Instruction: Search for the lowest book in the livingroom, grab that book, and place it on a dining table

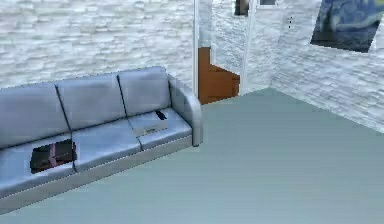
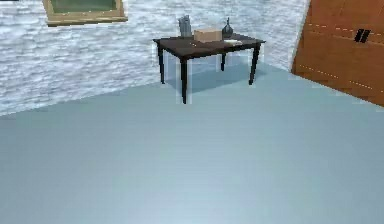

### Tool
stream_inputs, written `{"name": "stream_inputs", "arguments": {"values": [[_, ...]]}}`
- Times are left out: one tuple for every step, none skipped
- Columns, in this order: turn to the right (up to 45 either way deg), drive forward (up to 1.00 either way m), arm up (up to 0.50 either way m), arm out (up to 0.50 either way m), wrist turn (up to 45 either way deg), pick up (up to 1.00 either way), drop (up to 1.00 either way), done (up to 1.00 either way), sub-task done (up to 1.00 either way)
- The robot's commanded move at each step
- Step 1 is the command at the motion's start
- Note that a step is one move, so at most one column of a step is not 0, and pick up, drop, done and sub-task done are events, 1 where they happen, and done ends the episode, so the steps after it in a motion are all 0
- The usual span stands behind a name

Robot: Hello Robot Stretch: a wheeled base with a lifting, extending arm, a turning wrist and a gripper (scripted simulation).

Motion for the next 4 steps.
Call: {"name": "stream_inputs", "arguments": {"values": [[45.0,0.0,0.0,0.0,0.0,0.0,0.0,0.0,0.0],[12.0,0.0,0.0,0.0,0.0,0.0,0.0,0.0,0.0],[0.0,0.15,0.0,0.0,0.0,0.0,0.0,0.0,0.0],[45.0,0.0,0.0,0.0,0.0,0.0,0.0,0.0,0.0]]}}
